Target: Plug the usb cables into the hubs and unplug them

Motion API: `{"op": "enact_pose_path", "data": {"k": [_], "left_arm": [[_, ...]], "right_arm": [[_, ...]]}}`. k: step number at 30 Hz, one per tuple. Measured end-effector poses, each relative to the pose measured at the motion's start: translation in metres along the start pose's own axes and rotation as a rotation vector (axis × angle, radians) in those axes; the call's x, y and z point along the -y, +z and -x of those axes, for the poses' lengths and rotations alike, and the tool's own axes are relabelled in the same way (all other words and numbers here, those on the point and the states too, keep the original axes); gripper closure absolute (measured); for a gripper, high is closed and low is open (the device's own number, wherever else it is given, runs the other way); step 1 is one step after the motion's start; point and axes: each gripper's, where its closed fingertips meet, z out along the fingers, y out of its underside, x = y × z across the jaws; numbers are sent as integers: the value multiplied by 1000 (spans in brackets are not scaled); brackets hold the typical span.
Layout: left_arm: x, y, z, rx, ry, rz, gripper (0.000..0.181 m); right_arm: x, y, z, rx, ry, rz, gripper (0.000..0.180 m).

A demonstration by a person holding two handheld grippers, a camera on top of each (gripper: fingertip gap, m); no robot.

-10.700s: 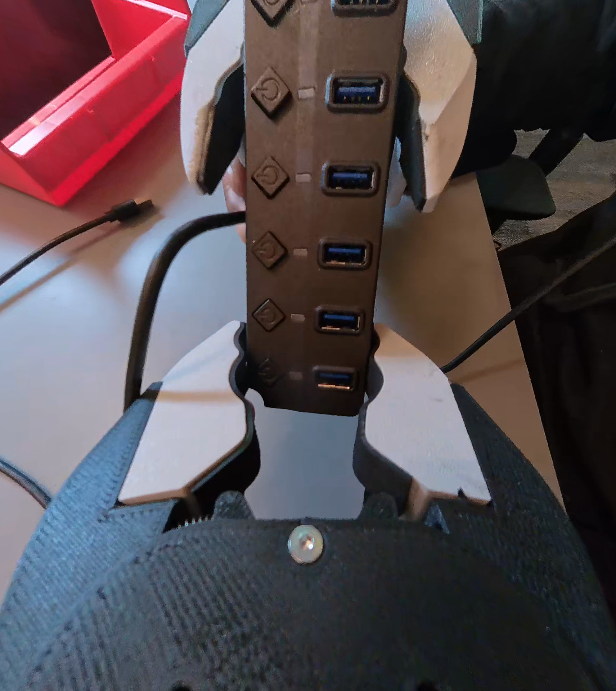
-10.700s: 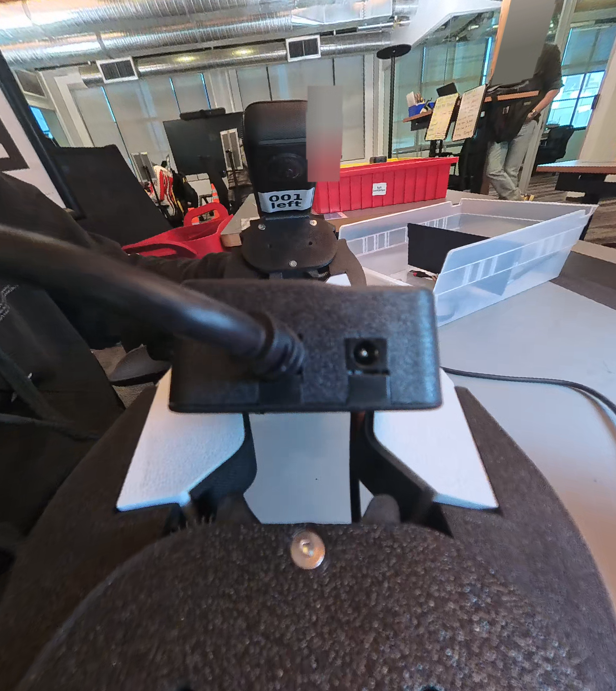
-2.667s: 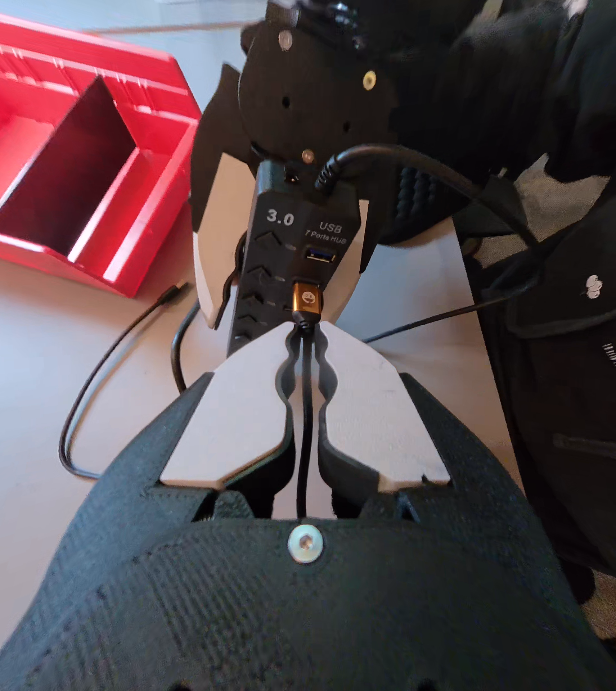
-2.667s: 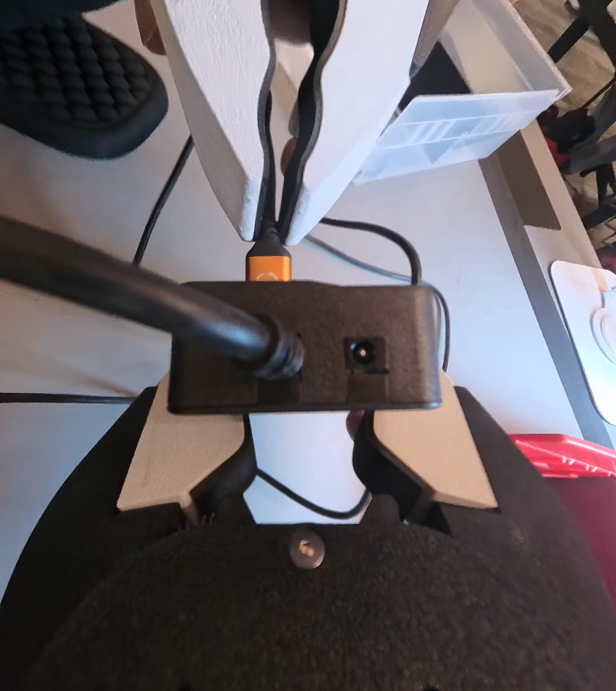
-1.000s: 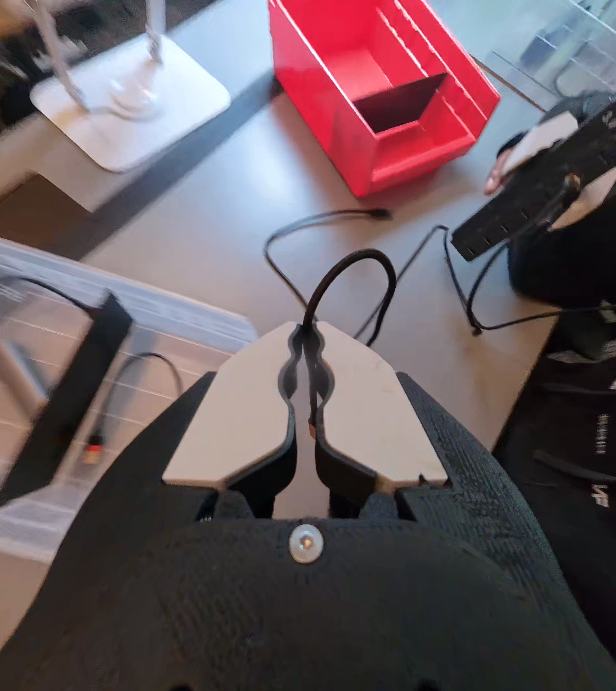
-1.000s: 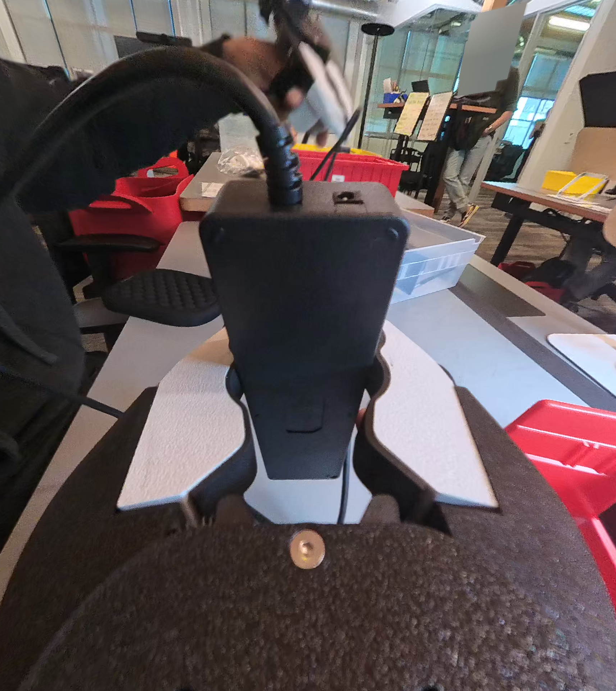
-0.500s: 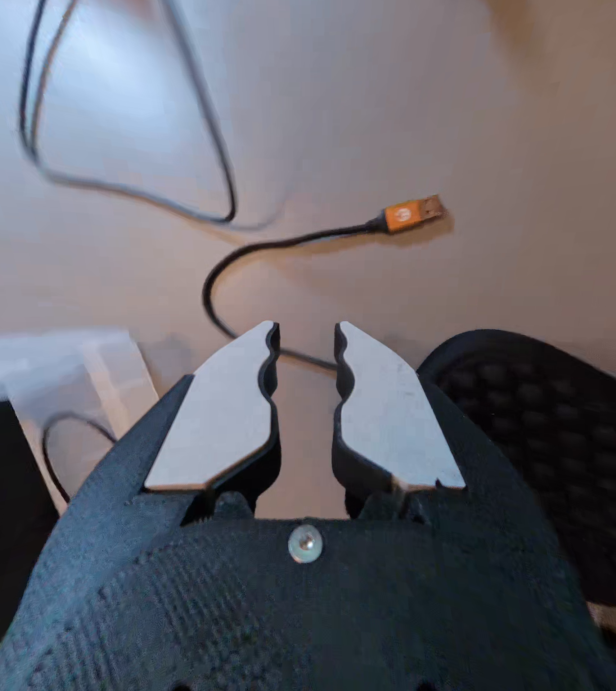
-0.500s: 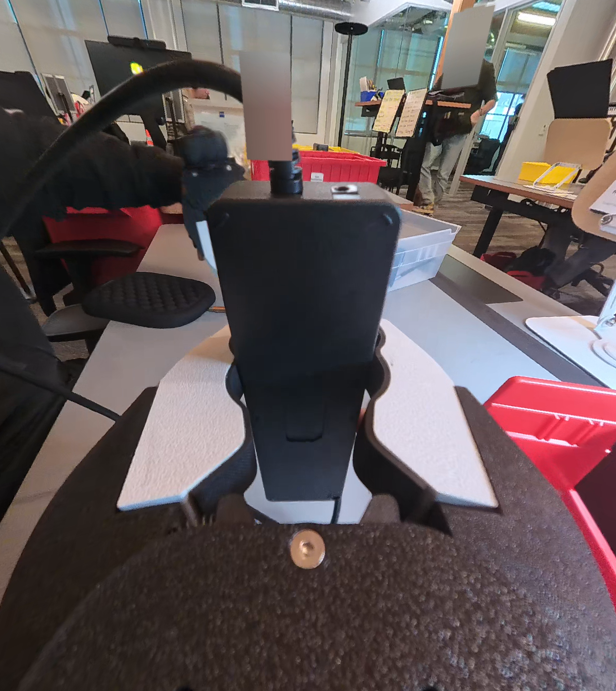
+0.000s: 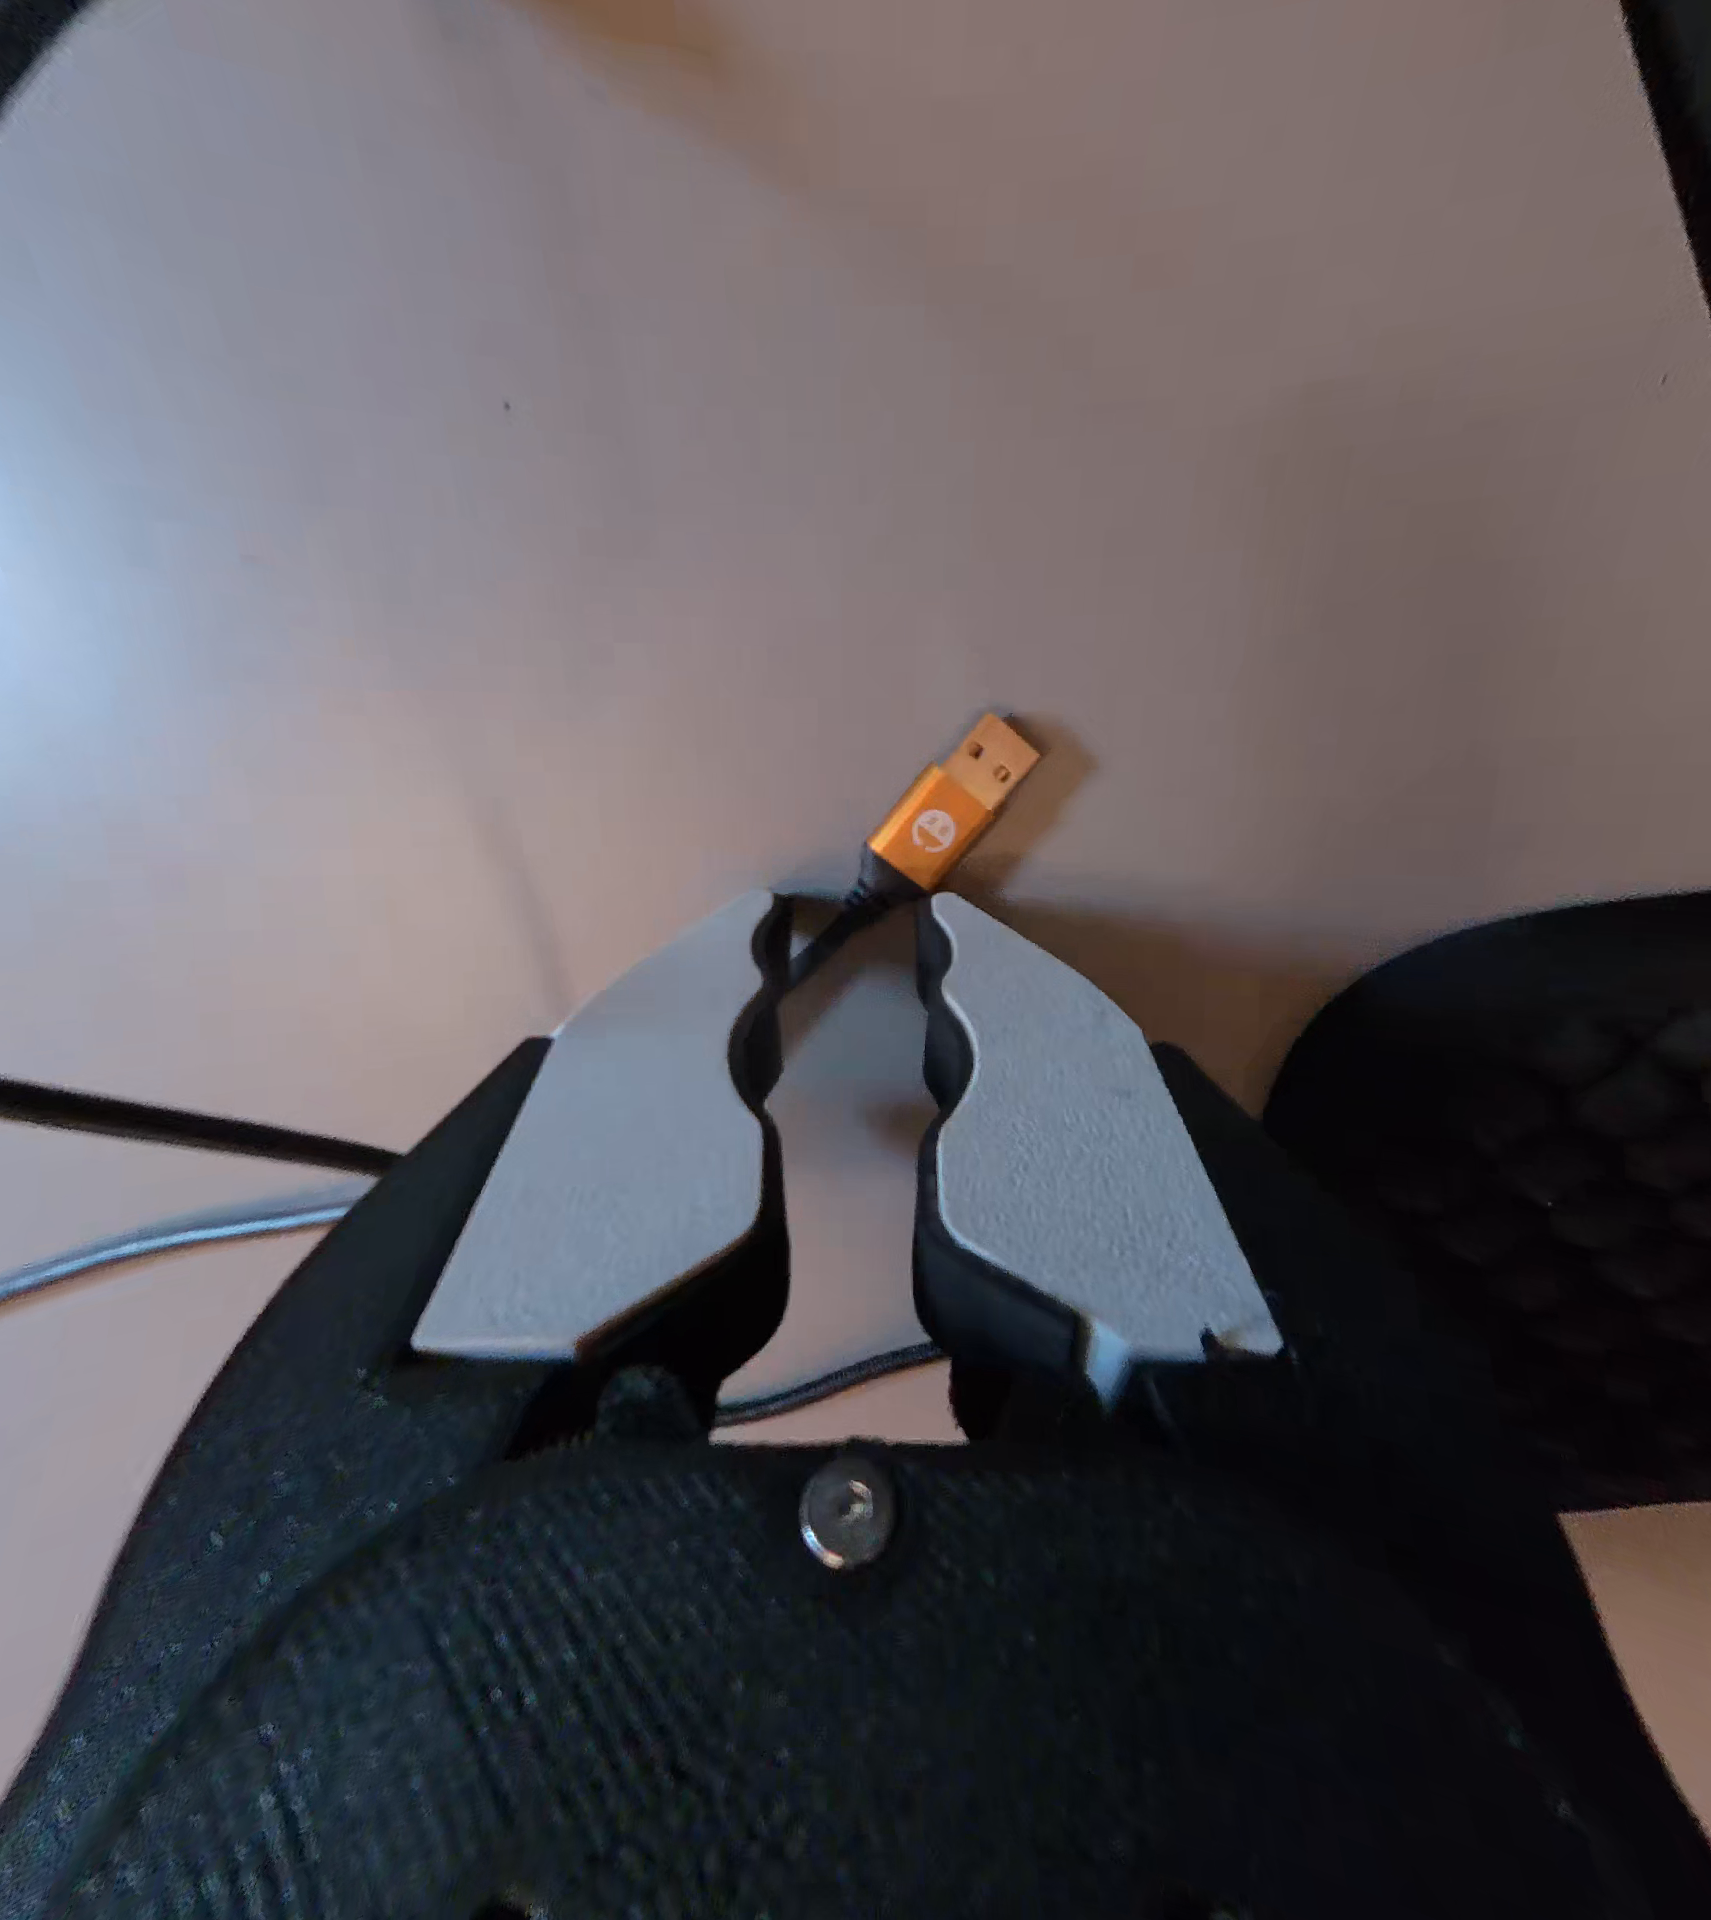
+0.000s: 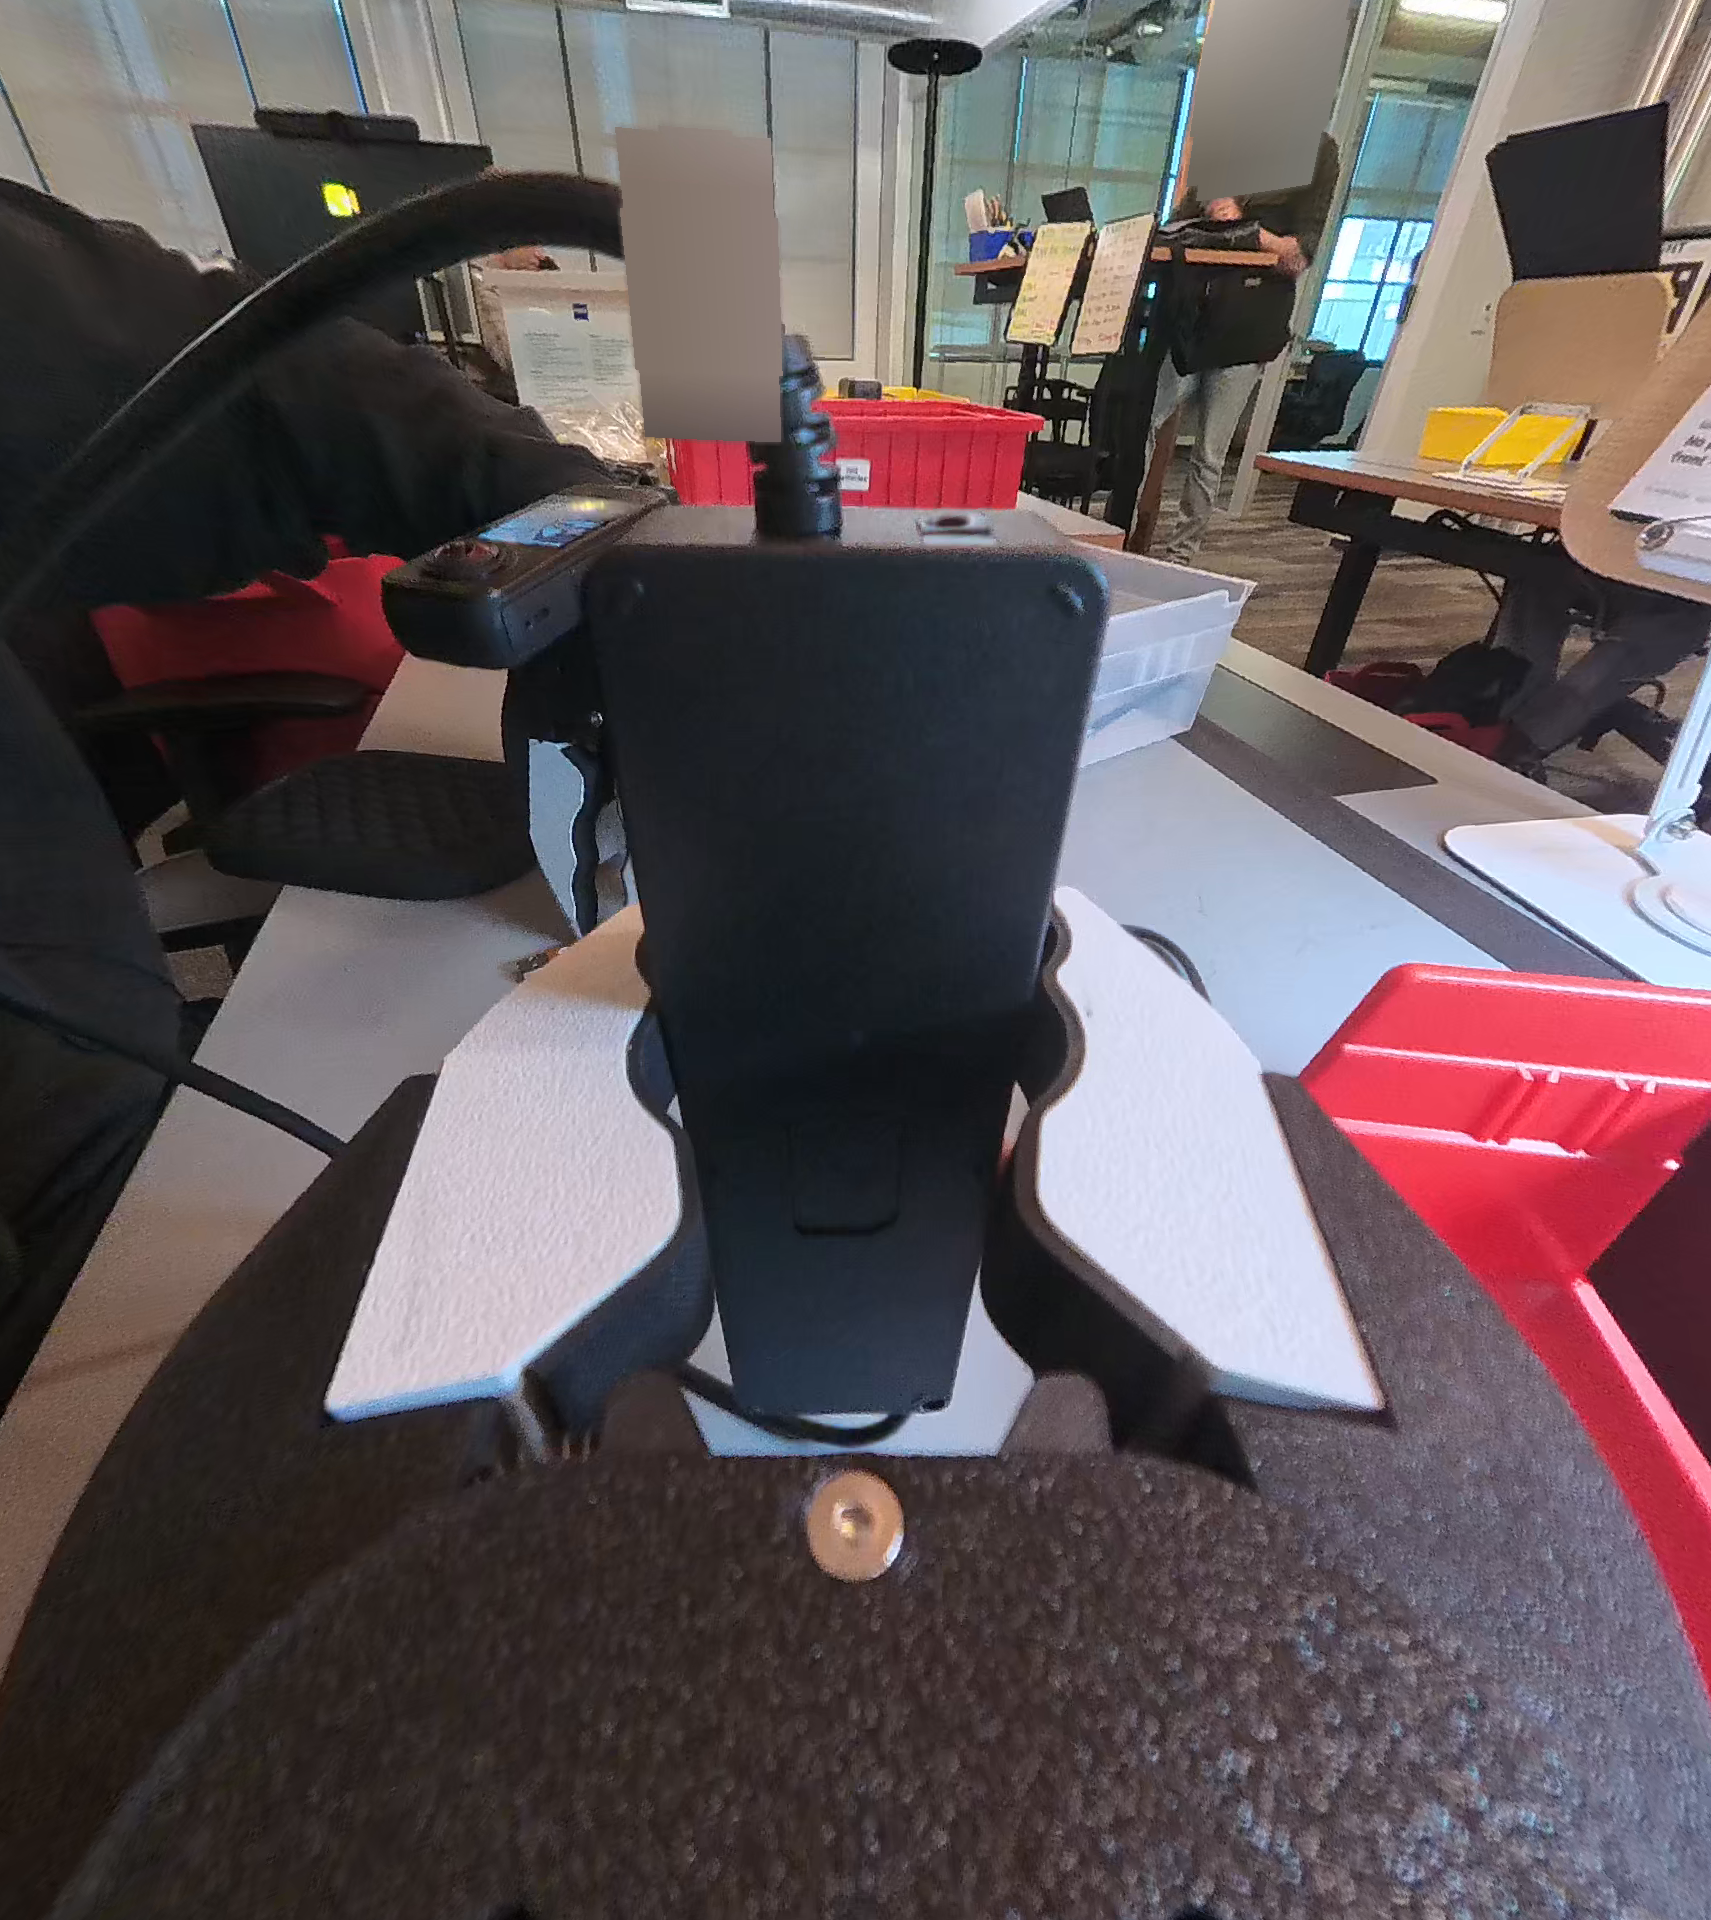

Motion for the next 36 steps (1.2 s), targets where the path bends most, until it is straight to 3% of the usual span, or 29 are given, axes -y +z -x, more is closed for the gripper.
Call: {"op": "enact_pose_path", "data": {"k": [2, 7, 12, 17, 24, 31, 36], "left_arm": [[8, 3, 1, -12, -3, -46, 171], [35, 1, 12, -25, -182, -281, 174], [69, -44, 28, 12, -318, -689, 174], [83, -85, 45, 176, -356, -871, 174], [108, -111, 71, 322, -479, -766, 174], [145, -120, 78, 246, -505, -616, 174], [145, -107, 89, 256, -536, -505, 174]], "right_arm": [[-2, 0, -1, 0, 3, 5, 115], [-3, -1, -2, -4, 3, 7, 115], [-2, -1, -1, -4, -6, 5, 115], [-1, 2, 4, 12, -20, 2, 115], [6, 4, 21, 97, -30, -64, 115], [-2, 11, 31, 161, -8, -33, 114], [-20, 23, 29, 135, -36, 90, 114]]}}
